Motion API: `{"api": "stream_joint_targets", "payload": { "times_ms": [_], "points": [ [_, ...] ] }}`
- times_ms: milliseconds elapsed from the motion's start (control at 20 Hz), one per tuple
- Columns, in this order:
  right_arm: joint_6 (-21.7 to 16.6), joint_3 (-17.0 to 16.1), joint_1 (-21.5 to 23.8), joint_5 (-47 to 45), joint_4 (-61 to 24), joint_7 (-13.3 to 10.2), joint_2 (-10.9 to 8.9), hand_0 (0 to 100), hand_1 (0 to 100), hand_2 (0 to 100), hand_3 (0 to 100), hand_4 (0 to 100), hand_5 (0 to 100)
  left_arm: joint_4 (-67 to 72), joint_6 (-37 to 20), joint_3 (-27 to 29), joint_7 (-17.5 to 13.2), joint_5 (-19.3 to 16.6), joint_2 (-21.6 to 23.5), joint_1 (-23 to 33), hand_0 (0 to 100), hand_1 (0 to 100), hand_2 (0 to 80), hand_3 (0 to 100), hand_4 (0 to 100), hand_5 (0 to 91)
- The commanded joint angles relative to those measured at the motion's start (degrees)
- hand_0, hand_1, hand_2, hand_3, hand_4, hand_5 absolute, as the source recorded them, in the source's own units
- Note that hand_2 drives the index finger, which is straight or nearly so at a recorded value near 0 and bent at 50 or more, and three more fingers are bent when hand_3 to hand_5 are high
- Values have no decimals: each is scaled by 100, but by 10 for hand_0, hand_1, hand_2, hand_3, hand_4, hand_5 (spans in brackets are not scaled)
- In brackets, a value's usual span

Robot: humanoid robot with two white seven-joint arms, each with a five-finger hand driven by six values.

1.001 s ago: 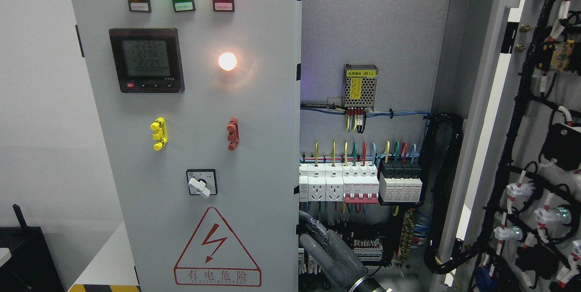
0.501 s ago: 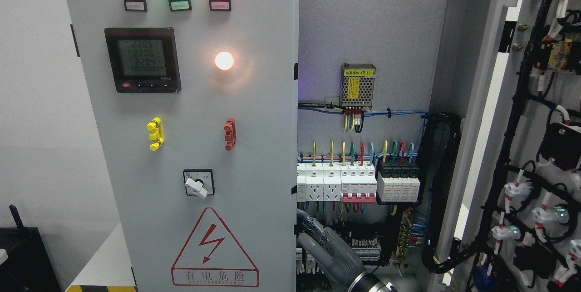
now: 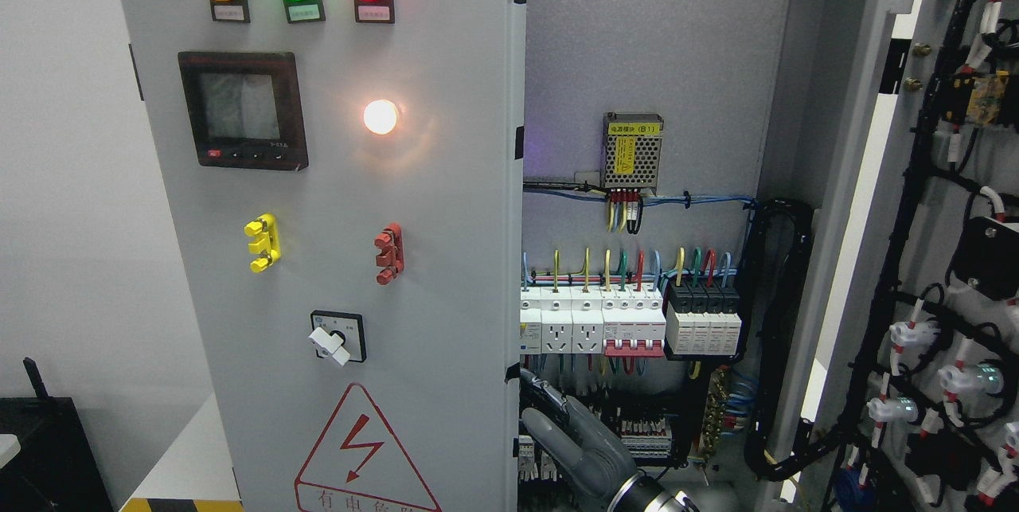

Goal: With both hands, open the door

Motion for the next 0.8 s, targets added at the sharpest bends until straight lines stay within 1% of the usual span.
{"api": "stream_joint_targets", "payload": {
  "times_ms": [0, 100, 300, 451, 651, 751],
  "points": [
    [1, 73, 161, -401, -336, 139, -130, 120, 389, 0, 0, 0, 0, -18, -1, 9, -6, -79, -8, 0, 120, 389, 0, 0, 0, 0],
    [1, 177, 249, -515, -494, 376, -139, 120, 389, 0, 0, 0, 0, -18, -1, 9, -6, -79, 1, 0, 120, 389, 0, 0, 0, 0],
    [10, 406, 293, -533, -609, 483, -139, 120, 389, 0, 0, 0, 0, -18, -1, 9, -6, -79, 1, 0, 120, 389, 0, 0, 0, 0],
    [10, 424, 275, -560, -609, 518, -139, 120, 389, 0, 0, 0, 0, -18, -1, 9, 3, -79, 1, 0, 120, 389, 0, 0, 0, 0],
    [19, 503, 240, -560, -609, 913, -139, 120, 389, 0, 0, 0, 0, -18, -1, 9, -6, -79, 1, 0, 120, 389, 0, 0, 0, 0],
    [19, 556, 231, -560, -609, 984, -139, 120, 389, 0, 0, 0, 0, -18, -1, 9, 3, -79, -8, 0, 120, 389, 0, 0, 0, 0]
  ]
}}
